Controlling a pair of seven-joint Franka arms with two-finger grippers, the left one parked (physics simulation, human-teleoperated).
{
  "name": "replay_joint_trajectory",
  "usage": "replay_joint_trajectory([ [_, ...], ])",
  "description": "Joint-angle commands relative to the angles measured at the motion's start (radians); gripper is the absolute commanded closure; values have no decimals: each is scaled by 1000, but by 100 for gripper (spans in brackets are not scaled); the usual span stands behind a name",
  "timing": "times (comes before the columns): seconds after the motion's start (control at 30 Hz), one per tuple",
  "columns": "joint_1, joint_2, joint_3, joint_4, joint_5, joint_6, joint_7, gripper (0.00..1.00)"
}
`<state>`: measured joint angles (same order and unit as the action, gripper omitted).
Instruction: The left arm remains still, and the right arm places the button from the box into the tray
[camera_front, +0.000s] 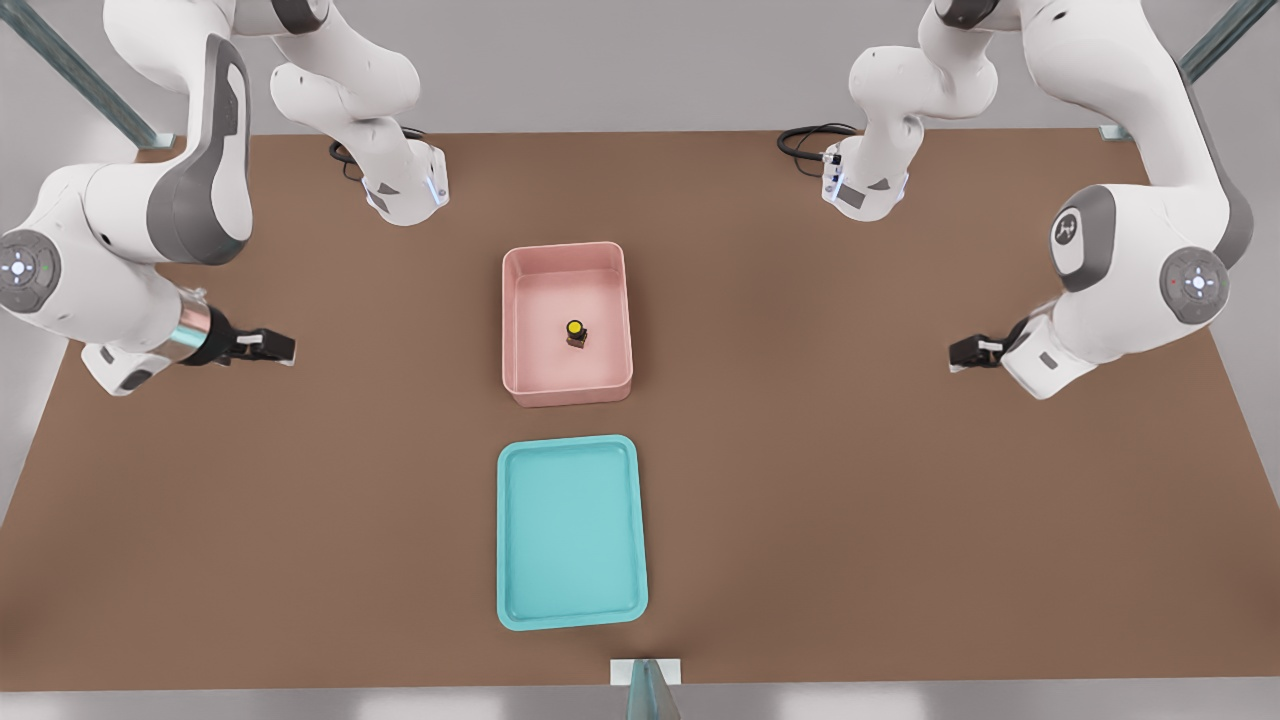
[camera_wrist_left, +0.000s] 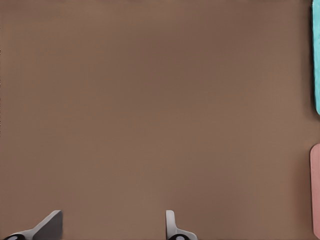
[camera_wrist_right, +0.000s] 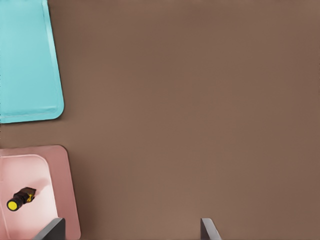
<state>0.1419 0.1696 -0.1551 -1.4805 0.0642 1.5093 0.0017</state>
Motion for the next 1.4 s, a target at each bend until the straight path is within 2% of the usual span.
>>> replay_joint_trajectory([
  [0.0, 5, -1, 0, -1, 3, 104, 7, 0],
  [0.03, 24, -1, 15, 0, 2, 103, 12, 0],
  [0.13, 223, 27, 49, 46, 3, 89, 130, 0],
  [0.23, 300, 37, 62, 48, 60, 95, 267, 0],
  [0.37, 449, 85, 78, 49, 52, 108, 463, 0],
  [0.43, 485, 100, 80, 31, 52, 180, 540, 0],
  [0.67, 622, 28, 86, -411, 49, 586, 754, 0],
  [0.83, 642, 57, 86, -485, 49, 735, 764, 0],
  [1.17, 673, 186, 88, -481, 49, 764, 764, 0],
  [1.37, 717, 223, 88, -581, 55, 988, 764, 0],
])
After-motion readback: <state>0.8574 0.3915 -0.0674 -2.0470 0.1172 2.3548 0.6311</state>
